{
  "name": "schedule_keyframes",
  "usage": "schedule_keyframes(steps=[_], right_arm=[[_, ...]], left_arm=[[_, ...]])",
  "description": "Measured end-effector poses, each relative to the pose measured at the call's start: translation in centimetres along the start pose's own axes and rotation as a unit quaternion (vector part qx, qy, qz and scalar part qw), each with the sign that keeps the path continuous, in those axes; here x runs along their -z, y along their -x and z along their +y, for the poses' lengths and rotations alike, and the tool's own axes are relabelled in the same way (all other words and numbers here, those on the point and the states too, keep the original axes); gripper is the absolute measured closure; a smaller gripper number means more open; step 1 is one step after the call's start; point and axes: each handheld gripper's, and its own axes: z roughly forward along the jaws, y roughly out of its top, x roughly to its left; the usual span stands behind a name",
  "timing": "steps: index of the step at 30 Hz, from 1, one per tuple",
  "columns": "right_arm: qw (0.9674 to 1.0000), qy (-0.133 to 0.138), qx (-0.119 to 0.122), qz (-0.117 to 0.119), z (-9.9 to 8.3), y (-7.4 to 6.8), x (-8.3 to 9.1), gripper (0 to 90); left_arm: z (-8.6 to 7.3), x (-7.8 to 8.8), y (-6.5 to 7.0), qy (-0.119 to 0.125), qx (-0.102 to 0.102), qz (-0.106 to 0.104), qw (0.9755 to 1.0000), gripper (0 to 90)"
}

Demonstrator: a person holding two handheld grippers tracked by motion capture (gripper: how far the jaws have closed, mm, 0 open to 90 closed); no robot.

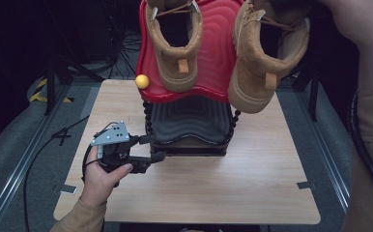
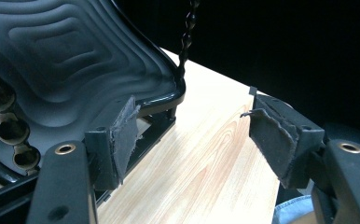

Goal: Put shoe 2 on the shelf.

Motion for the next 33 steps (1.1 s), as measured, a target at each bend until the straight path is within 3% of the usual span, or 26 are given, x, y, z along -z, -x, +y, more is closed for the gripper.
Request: schedule_keyframes(steps=[13,27,33], right_arm=[[0.9996,0.017,0.024,-0.002,2.2,-0.5,-2.5,82.3],[0.9978,0.041,0.052,0.002,4.4,-1.4,-5.3,82.3],[0.9971,0.047,0.059,-0.001,4.3,-1.3,-6.1,82.2]], left_arm=[[0.1,-0.1,-0.2,0.000,-0.004,-0.006,1.0000,32.9],[-0.2,0.7,-0.6,0.006,0.013,0.000,0.9999,32.9],[-0.3,0.8,-0.7,0.008,0.016,0.002,0.9998,32.9]])
